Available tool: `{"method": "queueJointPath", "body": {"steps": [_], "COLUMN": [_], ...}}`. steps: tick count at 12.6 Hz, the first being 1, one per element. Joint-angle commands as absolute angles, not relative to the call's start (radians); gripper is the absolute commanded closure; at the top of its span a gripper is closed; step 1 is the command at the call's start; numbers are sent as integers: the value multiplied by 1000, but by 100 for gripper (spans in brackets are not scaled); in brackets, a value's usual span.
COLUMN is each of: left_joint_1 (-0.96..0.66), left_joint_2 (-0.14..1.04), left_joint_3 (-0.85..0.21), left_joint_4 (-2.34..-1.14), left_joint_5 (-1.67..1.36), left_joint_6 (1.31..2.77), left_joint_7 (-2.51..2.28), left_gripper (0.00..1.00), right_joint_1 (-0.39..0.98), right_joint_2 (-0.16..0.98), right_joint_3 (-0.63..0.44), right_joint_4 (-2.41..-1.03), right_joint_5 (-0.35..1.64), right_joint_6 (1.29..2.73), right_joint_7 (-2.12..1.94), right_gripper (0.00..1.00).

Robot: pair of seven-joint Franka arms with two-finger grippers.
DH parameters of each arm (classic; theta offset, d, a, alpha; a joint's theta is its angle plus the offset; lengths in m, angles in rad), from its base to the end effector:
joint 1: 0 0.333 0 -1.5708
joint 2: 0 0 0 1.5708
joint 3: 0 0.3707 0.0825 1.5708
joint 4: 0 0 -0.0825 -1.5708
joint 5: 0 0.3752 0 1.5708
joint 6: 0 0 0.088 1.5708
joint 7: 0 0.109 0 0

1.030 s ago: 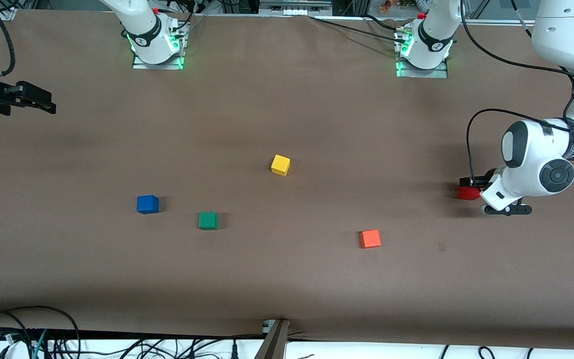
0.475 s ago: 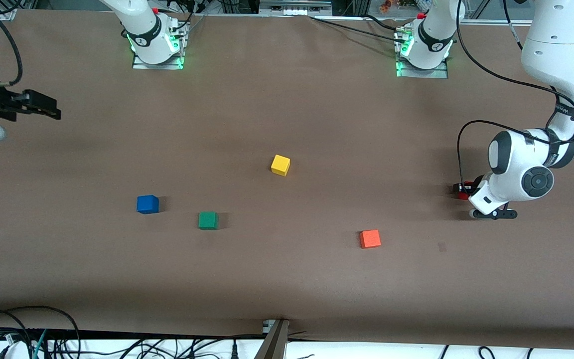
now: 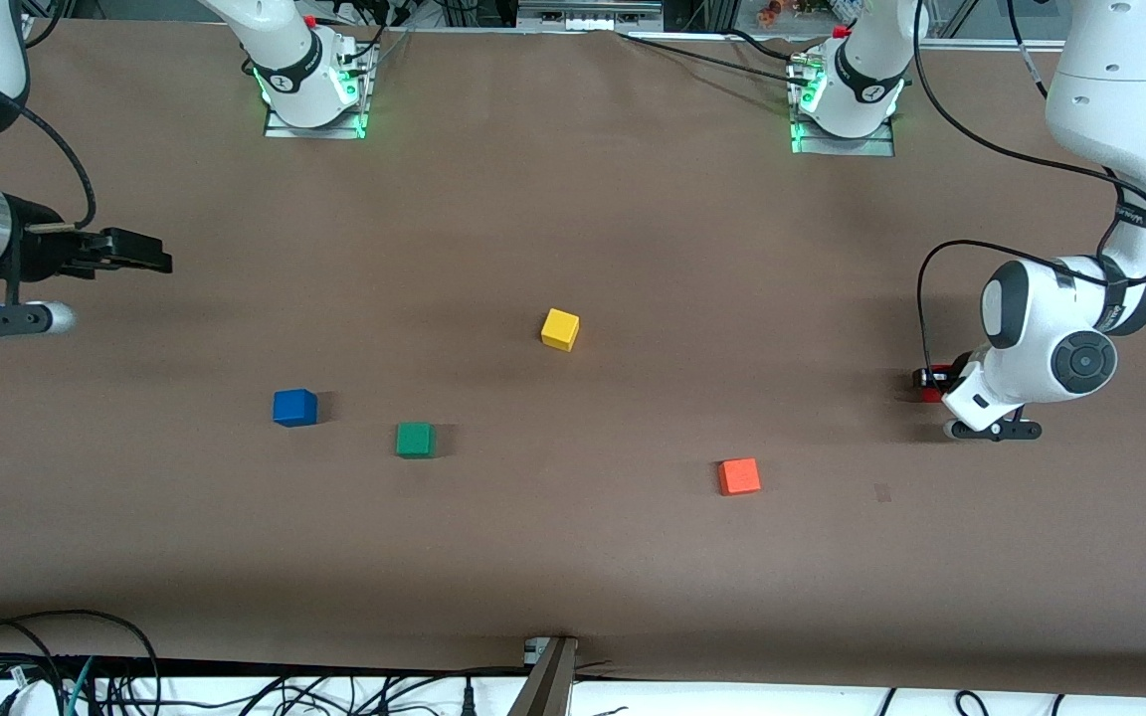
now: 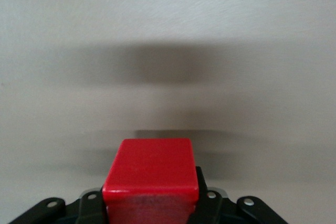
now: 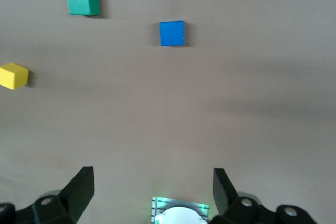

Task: Pass red block to right arm, stack on blue
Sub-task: 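Close the left gripper on the red cube while the right gripper reaches out, then carry the red cube toward the right gripper while the right gripper approaches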

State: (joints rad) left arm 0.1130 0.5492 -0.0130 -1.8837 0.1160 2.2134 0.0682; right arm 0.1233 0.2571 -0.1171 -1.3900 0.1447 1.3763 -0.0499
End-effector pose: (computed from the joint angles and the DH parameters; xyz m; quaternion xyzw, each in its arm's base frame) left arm 0.6294 0.0678 0.2496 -0.9930 0.0233 0.1121 0.0295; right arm 0.6094 0.0318 0.5973 -0.9888 -0.0320 0.1327 0.0601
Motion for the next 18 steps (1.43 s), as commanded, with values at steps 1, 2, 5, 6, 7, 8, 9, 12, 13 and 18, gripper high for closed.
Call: {"method": "queueJointPath", "body": {"steps": [1,2,5,6,7,8,9,12,13,18], "left_joint_1": [121,121,127,127,129,127,124,107,106,-3], "left_joint_2": [471,465,469,472,476,474,476,508,520,546], "left_joint_3": [-84,-87,-86,-86,-86,-87,-87,-129,-152,-186], "left_joint_4": [-1835,-1810,-1783,-1782,-1782,-1782,-1784,-1782,-1782,-1755], "left_joint_5": [50,-47,-332,-421,-480,-532,-605,-872,-962,-1320], "left_joint_6": [2099,2071,2062,2060,2060,2062,2060,2068,2071,2149], "left_joint_7": [217,288,649,738,827,906,978,1251,1341,1621], "left_gripper": [79,79,79,77,77,78,77,75,76,92], "right_joint_1": [117,115,95,86,86,86,87,112,133,287], "right_joint_2": [302,325,411,448,484,523,556,653,672,721], "right_joint_3": [-112,-112,-112,-112,-112,-112,-112,-101,-100,-100], "right_joint_4": [-1394,-1394,-1394,-1394,-1394,-1394,-1394,-1402,-1407,-1466], "right_joint_5": [233,283,539,652,773,864,946,1164,1220,1517], "right_joint_6": [1381,1382,1385,1388,1388,1388,1390,1400,1423,1638], "right_joint_7": [-61,-60,-63,-72,-84,-97,-101,-146,-153,-214], "right_gripper": [0,0,0,0,0,0,0,0,0,0]}}
